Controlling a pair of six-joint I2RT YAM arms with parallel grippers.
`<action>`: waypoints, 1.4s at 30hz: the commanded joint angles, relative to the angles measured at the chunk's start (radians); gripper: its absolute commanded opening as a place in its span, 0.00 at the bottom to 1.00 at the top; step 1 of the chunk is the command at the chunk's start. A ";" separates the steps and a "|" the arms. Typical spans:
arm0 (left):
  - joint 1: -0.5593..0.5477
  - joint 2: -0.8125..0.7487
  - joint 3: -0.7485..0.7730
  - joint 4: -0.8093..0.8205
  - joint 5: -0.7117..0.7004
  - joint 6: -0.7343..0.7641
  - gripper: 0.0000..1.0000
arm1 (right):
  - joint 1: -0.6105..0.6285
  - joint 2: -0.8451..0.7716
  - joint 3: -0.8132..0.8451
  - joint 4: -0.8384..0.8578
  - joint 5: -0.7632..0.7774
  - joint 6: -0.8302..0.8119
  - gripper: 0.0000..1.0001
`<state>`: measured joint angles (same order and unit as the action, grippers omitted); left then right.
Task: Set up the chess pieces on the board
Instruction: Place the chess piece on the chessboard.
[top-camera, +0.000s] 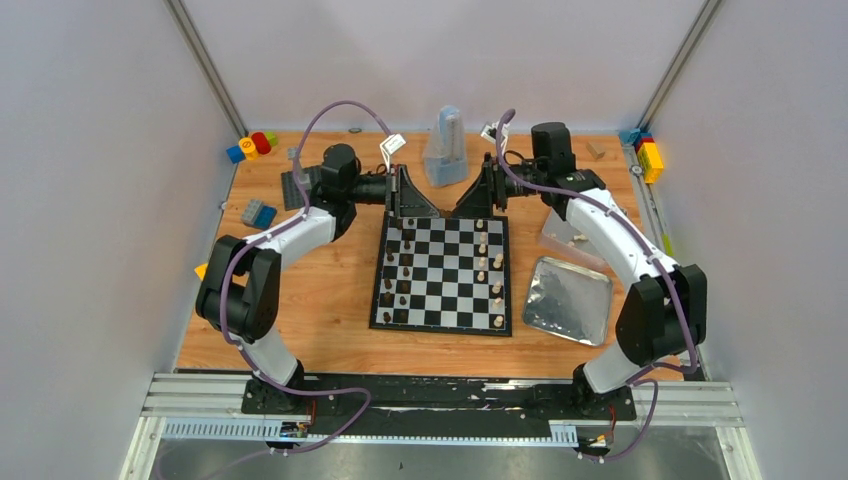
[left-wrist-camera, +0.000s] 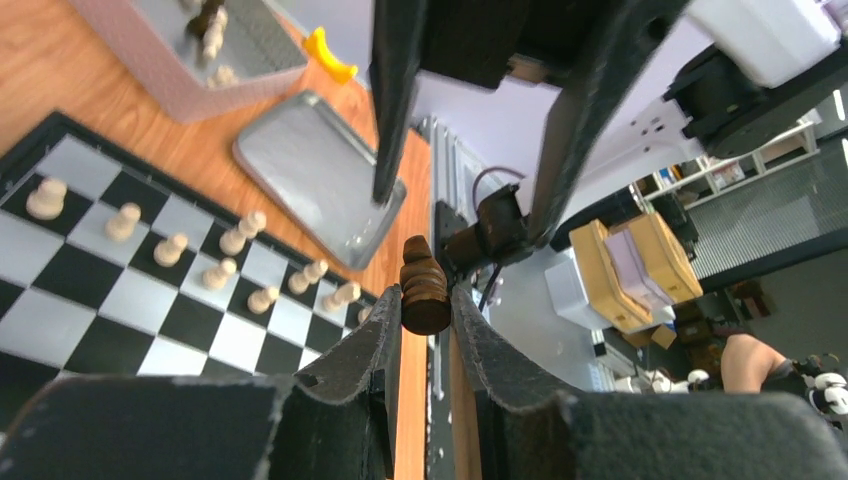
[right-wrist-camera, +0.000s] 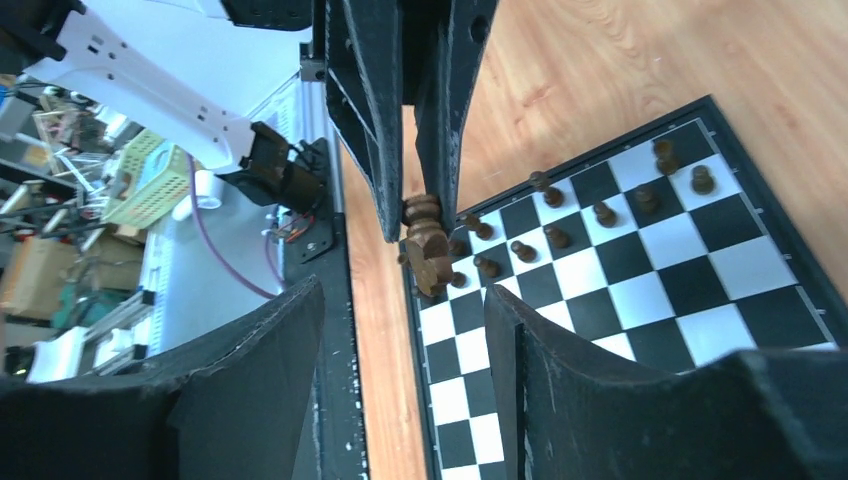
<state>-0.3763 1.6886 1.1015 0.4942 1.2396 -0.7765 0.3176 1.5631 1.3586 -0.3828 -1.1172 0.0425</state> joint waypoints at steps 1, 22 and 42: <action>0.004 0.000 -0.028 0.400 -0.008 -0.230 0.00 | -0.002 0.029 -0.018 0.097 -0.122 0.091 0.60; 0.002 -0.010 -0.062 0.419 -0.024 -0.215 0.00 | -0.002 0.084 0.007 0.173 -0.211 0.173 0.42; -0.010 -0.014 -0.059 0.338 -0.027 -0.143 0.00 | 0.000 0.111 0.039 0.206 -0.237 0.220 0.27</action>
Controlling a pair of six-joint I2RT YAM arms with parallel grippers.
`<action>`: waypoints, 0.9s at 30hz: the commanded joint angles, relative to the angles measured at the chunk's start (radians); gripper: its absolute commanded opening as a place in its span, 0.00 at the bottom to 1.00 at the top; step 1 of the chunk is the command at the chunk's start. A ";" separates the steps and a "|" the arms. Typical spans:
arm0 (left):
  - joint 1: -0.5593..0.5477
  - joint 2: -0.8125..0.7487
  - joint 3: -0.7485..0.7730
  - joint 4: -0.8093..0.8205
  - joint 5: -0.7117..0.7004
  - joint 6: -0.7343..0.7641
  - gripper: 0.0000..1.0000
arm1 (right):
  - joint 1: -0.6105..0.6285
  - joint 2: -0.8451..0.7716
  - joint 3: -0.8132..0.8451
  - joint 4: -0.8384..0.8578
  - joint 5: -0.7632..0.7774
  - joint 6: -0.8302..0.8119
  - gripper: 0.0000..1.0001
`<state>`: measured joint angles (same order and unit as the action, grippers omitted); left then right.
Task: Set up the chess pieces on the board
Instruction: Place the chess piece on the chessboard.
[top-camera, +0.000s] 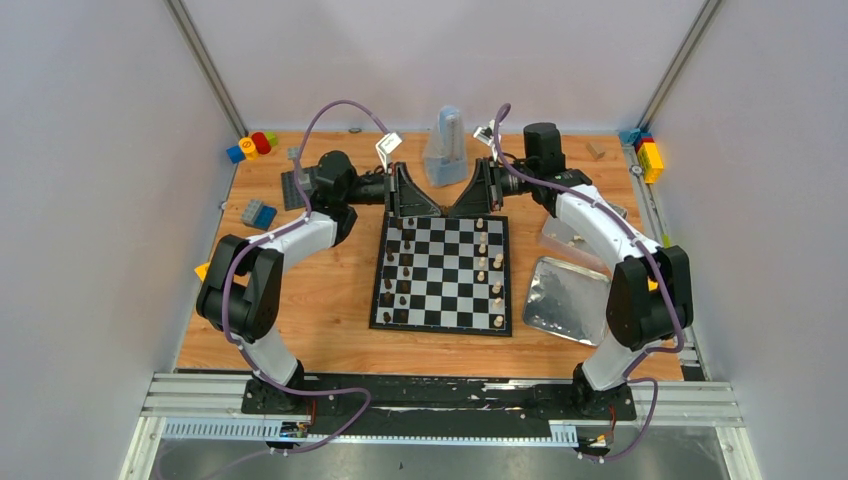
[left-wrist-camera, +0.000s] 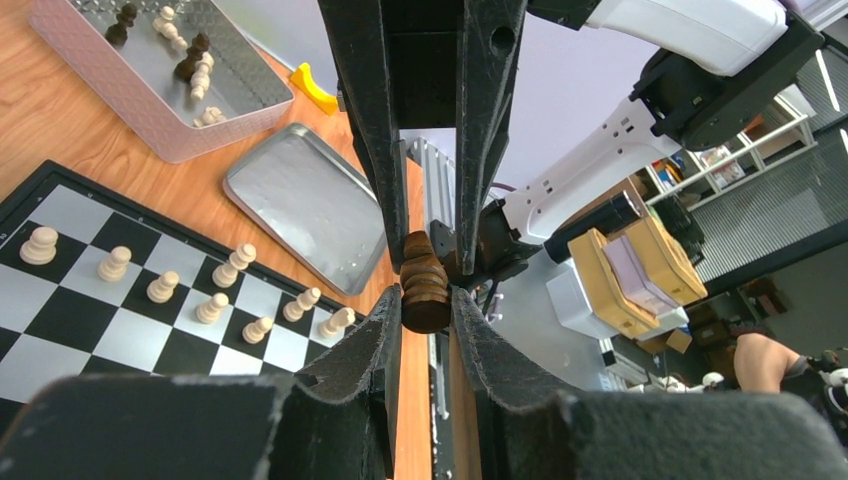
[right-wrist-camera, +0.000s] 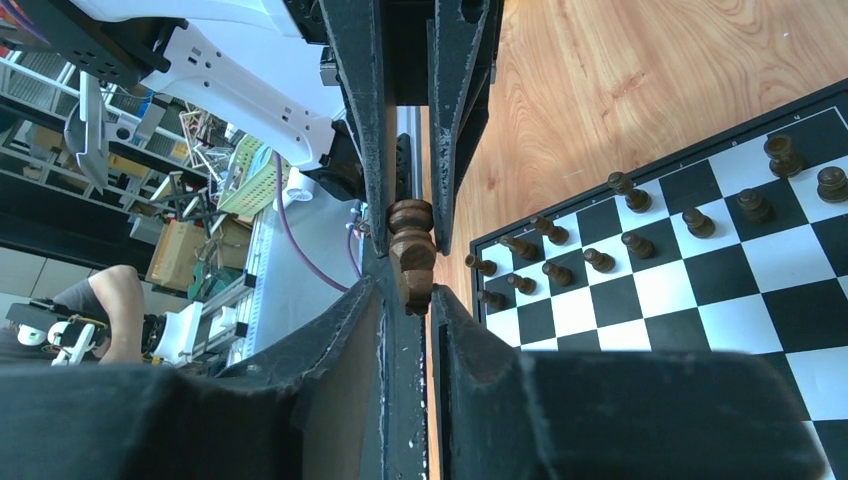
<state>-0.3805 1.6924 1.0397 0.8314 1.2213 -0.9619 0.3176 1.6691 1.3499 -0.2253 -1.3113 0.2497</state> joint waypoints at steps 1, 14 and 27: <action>-0.007 -0.018 0.002 -0.003 -0.009 0.046 0.00 | 0.000 0.007 0.049 0.050 -0.043 0.014 0.25; -0.027 -0.051 -0.003 -0.178 -0.017 0.210 0.02 | -0.002 0.016 0.059 0.049 -0.040 0.019 0.08; -0.023 -0.155 0.117 -0.725 -0.071 0.644 0.55 | -0.008 -0.070 0.018 -0.112 0.096 -0.211 0.00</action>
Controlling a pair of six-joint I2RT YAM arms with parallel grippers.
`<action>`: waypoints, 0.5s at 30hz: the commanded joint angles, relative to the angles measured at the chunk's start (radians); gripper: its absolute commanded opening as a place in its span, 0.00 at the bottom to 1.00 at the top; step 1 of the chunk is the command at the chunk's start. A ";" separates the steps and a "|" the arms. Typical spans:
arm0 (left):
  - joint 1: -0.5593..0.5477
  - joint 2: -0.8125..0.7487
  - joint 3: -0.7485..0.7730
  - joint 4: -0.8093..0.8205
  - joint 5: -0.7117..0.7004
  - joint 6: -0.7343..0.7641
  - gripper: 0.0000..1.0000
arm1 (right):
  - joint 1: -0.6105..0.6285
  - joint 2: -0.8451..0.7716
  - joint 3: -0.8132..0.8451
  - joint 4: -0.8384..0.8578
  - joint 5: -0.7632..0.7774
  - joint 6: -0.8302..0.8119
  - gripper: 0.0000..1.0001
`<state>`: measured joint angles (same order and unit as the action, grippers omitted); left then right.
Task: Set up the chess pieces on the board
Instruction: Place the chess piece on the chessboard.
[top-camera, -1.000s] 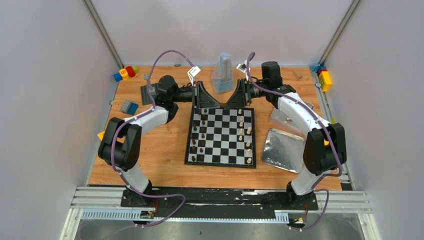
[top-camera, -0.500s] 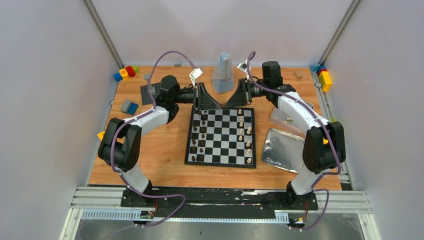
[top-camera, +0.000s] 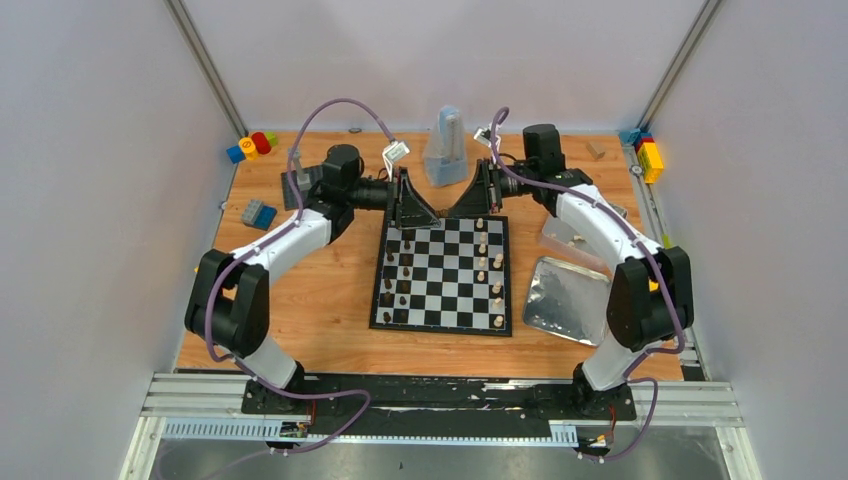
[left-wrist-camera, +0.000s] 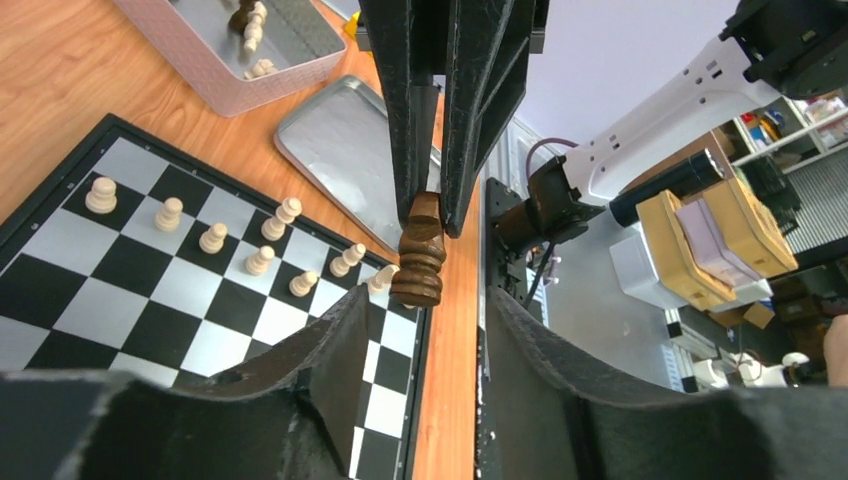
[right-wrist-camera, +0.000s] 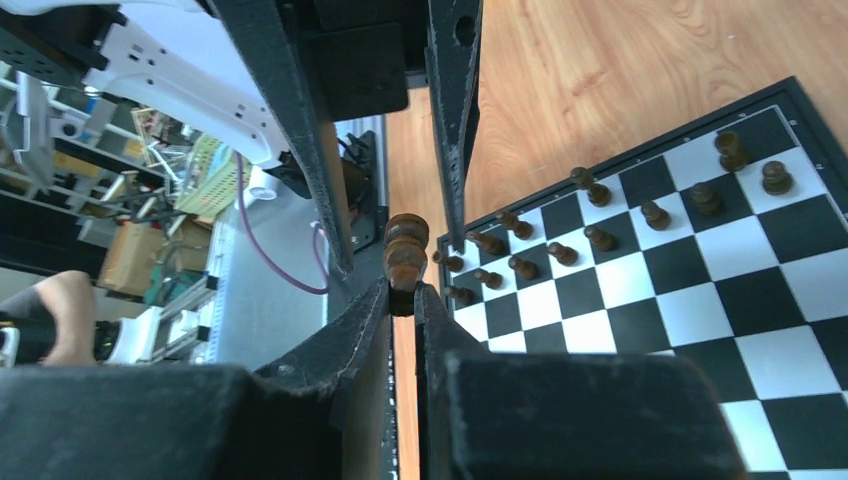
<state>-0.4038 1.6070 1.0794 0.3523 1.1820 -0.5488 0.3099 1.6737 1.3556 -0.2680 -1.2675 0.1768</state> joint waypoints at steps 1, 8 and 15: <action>0.005 -0.082 0.099 -0.337 -0.050 0.262 0.58 | 0.000 -0.082 0.015 -0.094 0.076 -0.183 0.00; 0.076 -0.168 0.166 -0.690 -0.176 0.555 0.78 | 0.045 -0.112 0.034 -0.277 0.345 -0.395 0.00; 0.203 -0.239 0.225 -0.943 -0.371 0.685 0.88 | 0.210 -0.060 0.074 -0.426 0.727 -0.544 0.00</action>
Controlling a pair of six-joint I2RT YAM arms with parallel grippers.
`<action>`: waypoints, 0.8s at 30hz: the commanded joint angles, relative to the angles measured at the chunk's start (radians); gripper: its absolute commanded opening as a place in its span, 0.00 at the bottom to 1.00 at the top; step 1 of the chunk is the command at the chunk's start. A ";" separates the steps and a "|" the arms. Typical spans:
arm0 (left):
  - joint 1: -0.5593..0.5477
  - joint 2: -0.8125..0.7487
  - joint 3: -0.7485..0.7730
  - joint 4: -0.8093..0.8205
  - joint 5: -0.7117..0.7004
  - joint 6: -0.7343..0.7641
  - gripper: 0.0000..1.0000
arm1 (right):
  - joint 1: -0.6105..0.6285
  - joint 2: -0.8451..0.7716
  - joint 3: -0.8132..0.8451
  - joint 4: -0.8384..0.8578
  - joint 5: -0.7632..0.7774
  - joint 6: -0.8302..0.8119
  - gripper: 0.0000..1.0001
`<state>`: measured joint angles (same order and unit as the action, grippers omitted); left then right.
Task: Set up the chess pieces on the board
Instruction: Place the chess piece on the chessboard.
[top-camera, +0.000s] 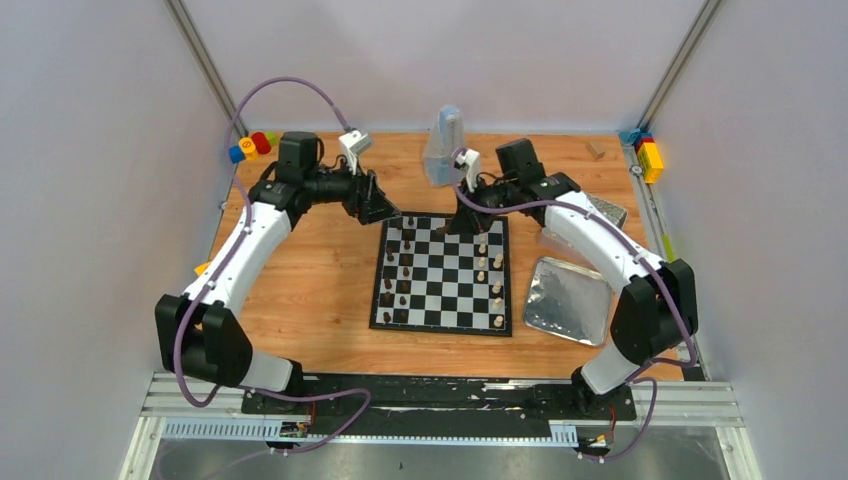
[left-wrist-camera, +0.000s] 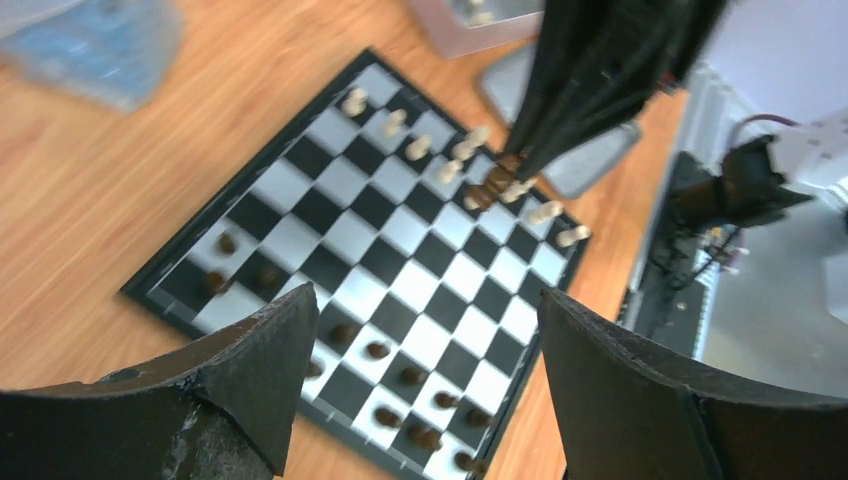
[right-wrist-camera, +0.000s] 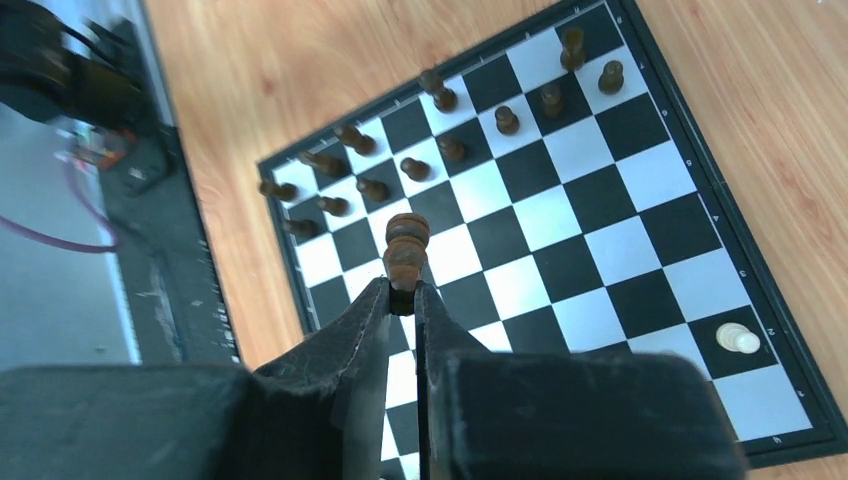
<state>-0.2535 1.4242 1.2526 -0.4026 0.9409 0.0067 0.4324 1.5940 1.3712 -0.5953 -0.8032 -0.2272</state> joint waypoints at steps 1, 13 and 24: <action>0.074 -0.074 0.052 -0.198 -0.140 0.133 0.89 | 0.112 0.033 0.067 -0.116 0.312 -0.158 0.00; 0.144 -0.203 0.013 -0.230 -0.371 0.148 1.00 | 0.320 0.325 0.273 -0.344 0.641 -0.255 0.02; 0.156 -0.210 0.000 -0.229 -0.378 0.149 1.00 | 0.364 0.452 0.373 -0.415 0.721 -0.284 0.03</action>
<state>-0.1081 1.2366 1.2545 -0.6353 0.5659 0.1345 0.7918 2.0319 1.6814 -0.9760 -0.1307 -0.4850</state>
